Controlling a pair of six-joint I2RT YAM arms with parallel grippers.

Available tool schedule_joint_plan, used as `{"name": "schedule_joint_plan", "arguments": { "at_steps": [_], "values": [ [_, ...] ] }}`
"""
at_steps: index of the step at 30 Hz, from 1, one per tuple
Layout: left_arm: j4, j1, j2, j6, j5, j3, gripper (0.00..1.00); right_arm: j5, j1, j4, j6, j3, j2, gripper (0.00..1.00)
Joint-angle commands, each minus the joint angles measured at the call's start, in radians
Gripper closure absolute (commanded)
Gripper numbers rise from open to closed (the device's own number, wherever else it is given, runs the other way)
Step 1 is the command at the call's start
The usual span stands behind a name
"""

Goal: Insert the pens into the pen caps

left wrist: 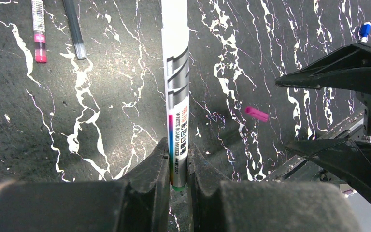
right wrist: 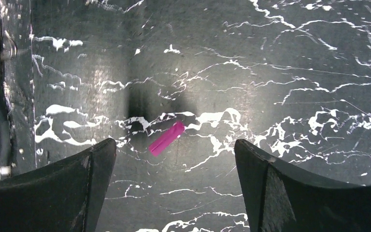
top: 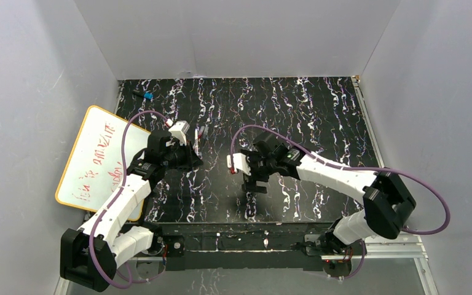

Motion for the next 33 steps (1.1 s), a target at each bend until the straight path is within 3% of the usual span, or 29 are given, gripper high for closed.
{"name": "schedule_joint_plan", "arguments": {
  "at_steps": [1, 5, 9, 12, 17, 21, 23, 28, 33],
  "values": [
    [0.003, 0.004, -0.022, 0.011, 0.019, 0.003, 1.00, 0.035, -0.004, 0.166, 0.145, 0.011, -0.082, 0.01],
    [0.002, 0.004, -0.015, 0.010, 0.019, 0.004, 1.00, 0.166, -0.002, 0.283, 0.439, 0.055, -0.108, 0.01],
    [0.006, 0.005, -0.006, 0.007, 0.027, 0.004, 1.00, 0.191, 0.003, 0.127, 0.446, 0.160, -0.048, 0.01],
    [0.004, 0.005, -0.006, 0.006, 0.027, 0.003, 1.00, 0.265, 0.002, 0.096, 0.607, 0.202, -0.004, 0.01],
    [0.004, 0.006, -0.006, 0.005, 0.025, 0.003, 1.00, 0.402, 0.003, 0.077, 0.883, 0.197, 0.007, 0.01],
    [0.008, 0.005, 0.007, 0.003, 0.036, 0.006, 1.00, 0.407, 0.002, 0.139, 1.087, 0.087, -0.046, 0.01],
    [0.006, 0.005, 0.008, 0.003, 0.038, 0.005, 1.00, 0.465, 0.003, 0.092, 1.143, 0.074, -0.046, 0.01],
    [0.010, 0.005, 0.007, 0.000, 0.042, 0.004, 1.00, 0.500, 0.002, -0.095, 1.164, 0.120, 0.074, 0.20],
    [0.005, 0.006, 0.002, 0.000, 0.040, 0.003, 1.00, 0.525, 0.043, -0.111, 1.135, 0.127, 0.143, 0.21]
  ]
}}
